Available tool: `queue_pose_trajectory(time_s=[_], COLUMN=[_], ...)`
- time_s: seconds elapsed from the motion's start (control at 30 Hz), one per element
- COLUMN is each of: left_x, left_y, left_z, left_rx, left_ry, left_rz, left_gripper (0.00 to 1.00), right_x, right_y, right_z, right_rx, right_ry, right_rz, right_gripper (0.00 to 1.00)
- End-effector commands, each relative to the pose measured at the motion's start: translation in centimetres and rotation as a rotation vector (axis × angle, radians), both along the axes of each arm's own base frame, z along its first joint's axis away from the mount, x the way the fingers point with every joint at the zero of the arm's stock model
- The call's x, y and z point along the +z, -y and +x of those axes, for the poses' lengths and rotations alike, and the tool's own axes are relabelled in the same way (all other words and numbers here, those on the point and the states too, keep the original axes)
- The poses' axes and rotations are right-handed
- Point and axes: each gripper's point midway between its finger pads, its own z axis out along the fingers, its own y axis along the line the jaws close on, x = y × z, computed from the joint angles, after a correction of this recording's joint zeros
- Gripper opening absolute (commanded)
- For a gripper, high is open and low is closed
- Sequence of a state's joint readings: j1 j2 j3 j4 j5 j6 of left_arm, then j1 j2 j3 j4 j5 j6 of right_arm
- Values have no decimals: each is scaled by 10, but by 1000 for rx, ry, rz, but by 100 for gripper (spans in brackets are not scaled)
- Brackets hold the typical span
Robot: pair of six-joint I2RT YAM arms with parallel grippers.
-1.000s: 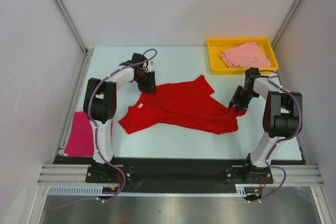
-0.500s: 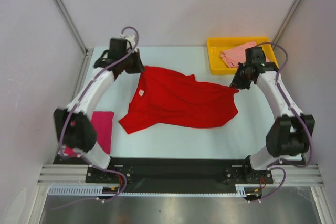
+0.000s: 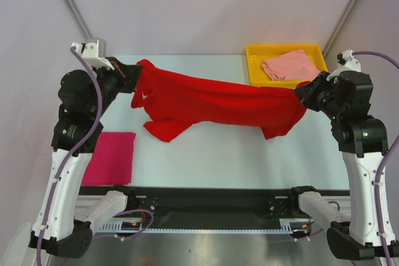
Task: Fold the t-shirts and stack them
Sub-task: Flatten the tshirt out
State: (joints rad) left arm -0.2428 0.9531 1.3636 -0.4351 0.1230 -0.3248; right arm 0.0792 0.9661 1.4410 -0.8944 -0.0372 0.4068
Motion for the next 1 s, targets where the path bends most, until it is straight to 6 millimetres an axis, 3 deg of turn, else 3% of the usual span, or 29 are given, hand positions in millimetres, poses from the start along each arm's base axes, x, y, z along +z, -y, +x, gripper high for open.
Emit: queue_pose_trajectory(time_s=[0.0,0.03,0.07,0.2,0.3,0.37,0.4,0.43,0.47,0.5,0.53,0.57,0.6,0.63,0.67,0.7,0.77,0.8,0.83,0.87,0.9,0.93,0.97], left_x=[46,54,68,99,96,87,84,81,62,62,54,53,24,11,-24,-43,-81,-83,-129,-143,-124,-165,-165], left_y=[-7,-7,-8,-13,-12,-8,-6,-2,9,9,12,14,26,32,43,45,44,42,38,35,31,27,24], left_z=[-14,-22,-32,-80,-93,-85,-79,-65,-20,-19,1,21,65,86,127,147,186,203,234,246,263,278,286], left_rx=[17,10,-1,-39,-60,-69,-74,-74,-74,-74,-63,-49,-55,-65,-72,-64,-35,-23,-2,2,26,37,42], left_ry=[98,121,160,281,278,255,246,241,196,196,173,179,92,59,-9,-43,-96,-99,-190,-220,-186,-289,-289], left_rz=[-50,-60,-67,-80,-93,-105,-107,-108,-109,-109,-106,-109,-84,-71,-36,-26,-1,2,20,38,41,74,110], left_gripper=[0,0,0,0,0,0,0,0,0,0,0,0,0,0,0,1,0,0,1,6,12,13,20], right_x=[32,36,56,69,64,57,46,43,26,26,10,3,-13,-21,-67,-84,-99,-126,-132,-113,-139,-151,-153], right_y=[2,3,3,3,-2,-7,-10,-10,0,0,6,10,12,14,22,23,34,37,39,39,41,41,38], right_z=[-6,-15,-24,-61,-72,-66,-51,-42,-1,-1,29,44,60,81,101,113,145,163,181,201,220,218,222], right_rx=[-4,-8,-12,0,13,22,17,6,-81,-82,-139,-159,-179,-191,-239,-238,-255,-248,-239,-218,-210,-203,-185], right_ry=[65,59,100,107,81,64,44,42,27,27,-14,-26,-52,-35,-142,-164,-154,-210,-202,-168,-241,-315,-345], right_rz=[-15,-10,1,16,63,94,110,117,114,114,131,150,146,144,119,98,21,-15,-30,-27,-51,-67,-71], right_gripper=[0,0,0,0,0,0,0,0,0,0,0,0,2,4,10,11,12,14,18,22,34,44,50])
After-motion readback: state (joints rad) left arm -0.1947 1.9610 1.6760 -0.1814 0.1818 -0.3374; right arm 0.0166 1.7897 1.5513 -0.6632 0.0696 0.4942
